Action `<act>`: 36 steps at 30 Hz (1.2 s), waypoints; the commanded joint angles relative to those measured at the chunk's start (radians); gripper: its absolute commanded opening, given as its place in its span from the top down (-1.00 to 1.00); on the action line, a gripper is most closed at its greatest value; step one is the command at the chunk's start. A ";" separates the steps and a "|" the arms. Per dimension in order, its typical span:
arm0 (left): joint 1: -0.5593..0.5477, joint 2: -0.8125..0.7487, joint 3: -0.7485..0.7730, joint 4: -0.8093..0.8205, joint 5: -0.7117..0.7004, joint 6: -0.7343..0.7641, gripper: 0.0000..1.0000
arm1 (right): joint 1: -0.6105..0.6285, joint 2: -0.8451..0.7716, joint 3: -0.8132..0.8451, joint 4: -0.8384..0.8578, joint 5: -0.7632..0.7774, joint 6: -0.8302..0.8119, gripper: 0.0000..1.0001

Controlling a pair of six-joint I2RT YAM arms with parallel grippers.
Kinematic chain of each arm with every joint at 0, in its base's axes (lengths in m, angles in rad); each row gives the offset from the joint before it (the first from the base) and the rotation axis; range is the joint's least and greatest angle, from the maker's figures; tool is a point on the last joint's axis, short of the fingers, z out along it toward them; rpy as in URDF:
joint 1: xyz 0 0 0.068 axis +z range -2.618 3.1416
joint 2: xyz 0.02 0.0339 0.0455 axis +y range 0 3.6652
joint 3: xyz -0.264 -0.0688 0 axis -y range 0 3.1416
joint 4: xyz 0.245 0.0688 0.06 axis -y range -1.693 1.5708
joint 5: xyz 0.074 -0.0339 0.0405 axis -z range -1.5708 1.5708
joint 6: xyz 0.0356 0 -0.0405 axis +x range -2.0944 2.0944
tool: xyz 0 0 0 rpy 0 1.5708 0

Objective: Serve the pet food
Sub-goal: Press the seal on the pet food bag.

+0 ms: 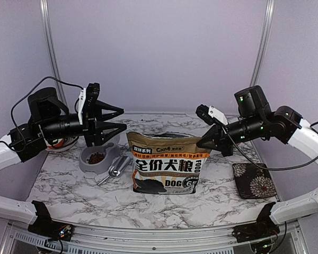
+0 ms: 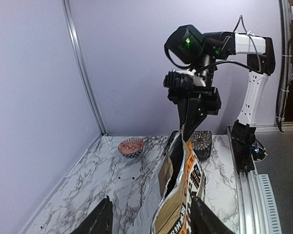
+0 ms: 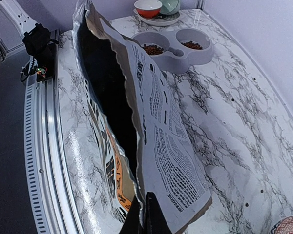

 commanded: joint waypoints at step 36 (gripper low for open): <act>-0.322 0.723 0.715 -0.479 -0.071 0.215 0.05 | 0.093 -0.189 -0.040 0.148 -0.017 -0.014 1.00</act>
